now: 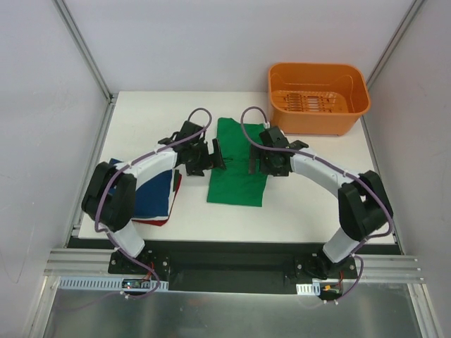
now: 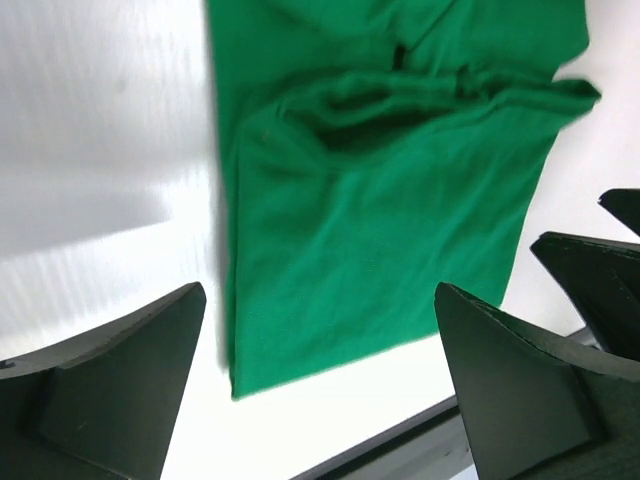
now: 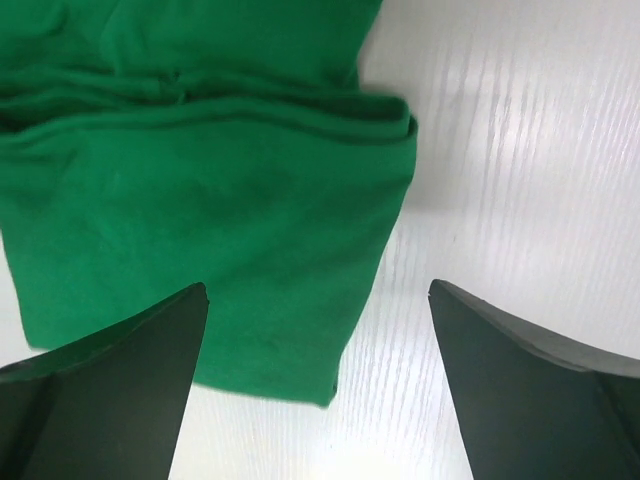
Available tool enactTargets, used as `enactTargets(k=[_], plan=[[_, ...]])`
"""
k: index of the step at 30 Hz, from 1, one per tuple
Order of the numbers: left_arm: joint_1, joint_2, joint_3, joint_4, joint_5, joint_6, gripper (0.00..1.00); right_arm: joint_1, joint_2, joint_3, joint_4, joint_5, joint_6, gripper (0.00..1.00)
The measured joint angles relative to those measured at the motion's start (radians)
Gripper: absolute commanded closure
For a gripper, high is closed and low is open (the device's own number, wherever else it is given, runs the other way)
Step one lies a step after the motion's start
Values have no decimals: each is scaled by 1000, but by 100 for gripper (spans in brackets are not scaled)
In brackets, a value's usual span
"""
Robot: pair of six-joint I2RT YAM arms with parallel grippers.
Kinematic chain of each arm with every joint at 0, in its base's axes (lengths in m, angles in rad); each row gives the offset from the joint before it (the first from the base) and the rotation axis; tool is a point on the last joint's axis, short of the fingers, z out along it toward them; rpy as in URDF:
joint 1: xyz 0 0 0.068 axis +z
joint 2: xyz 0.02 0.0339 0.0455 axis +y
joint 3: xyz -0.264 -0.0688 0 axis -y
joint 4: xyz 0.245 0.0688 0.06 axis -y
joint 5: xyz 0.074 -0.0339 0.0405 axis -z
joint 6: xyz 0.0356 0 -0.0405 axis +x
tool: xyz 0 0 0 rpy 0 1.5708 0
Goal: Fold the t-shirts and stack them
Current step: Fold the folded rectangular tshirt in 1/3 of the way
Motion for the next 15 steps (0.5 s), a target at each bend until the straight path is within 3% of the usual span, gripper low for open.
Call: enactTargets(k=[7,11,15], plan=[[-11,-321,-285,8,3,-52,1,84,-221,-183,54,-42,19,3],[-34,-493,-435,10,5,-94,1,111,-426,-439,215,-53,71,3],[-34,-577,-535,12,5,-121,1,117,-662,-640,268,-46,117,3]])
